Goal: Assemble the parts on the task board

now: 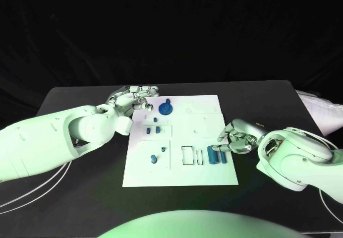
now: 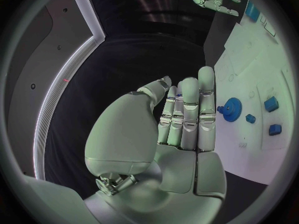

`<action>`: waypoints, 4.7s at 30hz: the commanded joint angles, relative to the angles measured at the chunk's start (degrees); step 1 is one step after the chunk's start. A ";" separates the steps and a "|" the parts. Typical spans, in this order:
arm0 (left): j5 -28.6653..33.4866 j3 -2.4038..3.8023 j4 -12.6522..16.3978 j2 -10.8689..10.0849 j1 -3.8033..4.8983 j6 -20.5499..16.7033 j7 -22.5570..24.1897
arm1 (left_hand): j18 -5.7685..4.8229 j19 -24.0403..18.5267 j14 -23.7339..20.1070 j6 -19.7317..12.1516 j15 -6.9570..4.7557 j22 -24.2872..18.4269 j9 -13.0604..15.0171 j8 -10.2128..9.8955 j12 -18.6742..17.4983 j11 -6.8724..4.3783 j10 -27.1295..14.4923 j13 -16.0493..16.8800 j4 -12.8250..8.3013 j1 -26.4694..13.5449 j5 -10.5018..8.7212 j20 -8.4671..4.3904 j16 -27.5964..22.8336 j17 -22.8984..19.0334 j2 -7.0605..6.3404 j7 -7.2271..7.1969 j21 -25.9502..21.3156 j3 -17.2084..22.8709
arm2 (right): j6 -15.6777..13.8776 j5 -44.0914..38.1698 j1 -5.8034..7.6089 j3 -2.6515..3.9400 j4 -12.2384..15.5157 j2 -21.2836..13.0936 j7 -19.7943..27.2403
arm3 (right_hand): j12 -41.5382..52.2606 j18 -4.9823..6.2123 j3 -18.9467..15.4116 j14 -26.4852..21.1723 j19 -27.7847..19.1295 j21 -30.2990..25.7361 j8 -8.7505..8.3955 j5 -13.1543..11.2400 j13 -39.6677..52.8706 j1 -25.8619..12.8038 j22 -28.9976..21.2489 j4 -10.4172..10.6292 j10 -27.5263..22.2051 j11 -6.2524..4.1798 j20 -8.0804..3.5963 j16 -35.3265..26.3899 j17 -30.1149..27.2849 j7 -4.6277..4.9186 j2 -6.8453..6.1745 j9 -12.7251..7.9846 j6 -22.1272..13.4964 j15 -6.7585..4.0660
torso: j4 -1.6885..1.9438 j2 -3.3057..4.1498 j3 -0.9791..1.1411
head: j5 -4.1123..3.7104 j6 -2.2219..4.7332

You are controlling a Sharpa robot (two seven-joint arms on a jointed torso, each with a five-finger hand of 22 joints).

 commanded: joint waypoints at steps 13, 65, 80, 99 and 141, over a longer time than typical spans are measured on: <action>-0.16 0.03 -0.13 0.04 0.00 0.96 0.38 | 1.04 -0.25 -0.42 -0.46 0.11 -0.05 -0.07 0.25 0.27 -0.14 -0.36 -0.06 -0.09 0.21 -0.06 0.24 -0.24 -0.05 0.44 0.09 -0.20 -0.32 | 3.67 -3.05 -1.50 -0.08 -0.85 2.06 -2.98 | 1.06 -0.33 -2.64 3.80 0.01 0.27 1.89 0.74 1.88 -0.35 0.05 1.83 0.30 -0.16 0.24 0.48 2.32 -0.39 1.41 0.51 0.35 0.24 | -0.14 0.08 -0.01 | 0.16 -0.06; -0.24 0.01 -0.16 -0.15 -0.02 2.03 -0.34 | 1.03 -0.23 -0.47 -0.51 0.14 -0.12 -0.06 0.29 0.36 -0.12 -0.43 -0.06 -0.11 0.17 -0.11 0.27 -0.25 -0.17 0.44 0.11 -0.28 -0.47 | -7.37 1.89 -3.08 0.11 -1.01 7.80 -1.24 | 2.59 -0.56 -5.45 3.99 0.49 0.81 3.90 9.28 5.62 0.55 1.16 4.00 2.89 -2.04 -1.25 1.05 3.53 -2.47 7.14 3.39 5.34 -1.35 | -0.07 0.09 -0.06 | 0.69 -0.52; -0.25 0.01 -0.01 -0.30 -0.02 2.24 -0.44 | 1.03 -0.23 -0.47 -0.51 0.14 -0.12 -0.06 0.29 0.36 -0.12 -0.43 -0.06 -0.11 0.17 -0.11 0.27 -0.25 -0.17 0.44 0.11 -0.28 -0.47 | 0.21 2.25 -3.31 0.12 -2.52 11.33 -3.00 | 1.88 -0.56 -6.72 4.00 0.52 0.82 3.57 8.15 5.40 -1.56 1.18 3.96 2.87 -2.16 -1.35 1.08 3.56 -2.62 7.97 3.97 5.66 -1.45 | -0.08 0.08 -0.04 | 1.28 -0.83; -0.27 0.01 -0.01 -0.28 -0.02 2.59 -0.63 | 1.03 -0.21 -0.53 -0.61 0.16 -0.20 -0.06 0.32 0.43 -0.09 -0.56 -0.08 -0.13 0.16 -0.11 0.29 -0.25 -0.28 0.48 0.14 -0.37 -0.61 | -0.45 0.36 -3.32 0.11 -3.68 12.18 -3.24 | -3.52 -0.29 -11.69 3.71 -0.20 -0.13 2.32 -6.15 1.83 -8.13 -0.24 4.09 0.29 -1.67 -1.08 0.50 2.70 -2.08 7.51 4.83 4.40 -1.06 | -0.14 0.06 -0.05 | 1.40 -0.93; -0.31 0.01 -0.25 -0.27 -0.03 2.99 -0.94 | 1.03 -0.23 -0.66 -0.78 0.20 -0.26 -0.08 0.29 0.45 -0.03 -0.74 -0.11 -0.14 0.13 -0.12 0.32 -0.31 -0.41 0.47 0.20 -0.46 -0.73 | -3.43 -0.51 -2.19 0.29 0.19 5.57 0.15 | -6.77 -0.48 -6.61 3.92 0.09 0.19 0.28 -4.59 0.56 4.71 0.78 -4.24 0.29 -1.33 -0.80 0.67 3.94 -1.54 7.22 7.01 3.27 -0.80 | -0.37 -0.01 -0.06 | 0.47 -0.96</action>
